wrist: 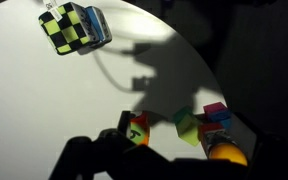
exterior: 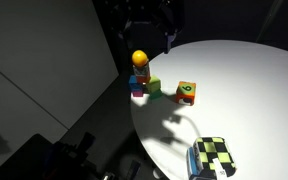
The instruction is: Put the orange plushy cube on the table
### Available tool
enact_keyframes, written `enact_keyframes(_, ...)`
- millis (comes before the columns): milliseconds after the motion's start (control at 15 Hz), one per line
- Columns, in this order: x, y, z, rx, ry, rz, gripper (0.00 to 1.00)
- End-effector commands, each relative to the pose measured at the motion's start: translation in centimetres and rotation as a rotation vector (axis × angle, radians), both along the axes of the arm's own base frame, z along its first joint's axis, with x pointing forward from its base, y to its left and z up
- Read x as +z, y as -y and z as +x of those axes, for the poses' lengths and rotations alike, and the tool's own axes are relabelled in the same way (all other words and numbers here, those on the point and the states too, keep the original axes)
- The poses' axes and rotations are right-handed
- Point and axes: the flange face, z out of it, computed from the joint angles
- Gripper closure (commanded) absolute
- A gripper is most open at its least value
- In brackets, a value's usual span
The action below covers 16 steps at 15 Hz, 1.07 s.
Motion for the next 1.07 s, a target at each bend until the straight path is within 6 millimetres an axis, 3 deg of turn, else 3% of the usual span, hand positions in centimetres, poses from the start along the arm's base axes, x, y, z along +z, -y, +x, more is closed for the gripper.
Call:
enact_keyframes(0, 1.8, -0.1, -2.5, 0.013, 0.059, -0.007, 0.00)
enact_keyframes(533, 3.4, -0.2, -4.5, 0.006, 0.115, -0.014, 0.00)
enact_keyframes(600, 3.1, -0.2, -3.7, -0.014, 0.087, 0.000, 0.00)
enact_keyframes(1000, 3.1, -0.3, -4.0, -0.013, 0.099, -0.001, 0.00)
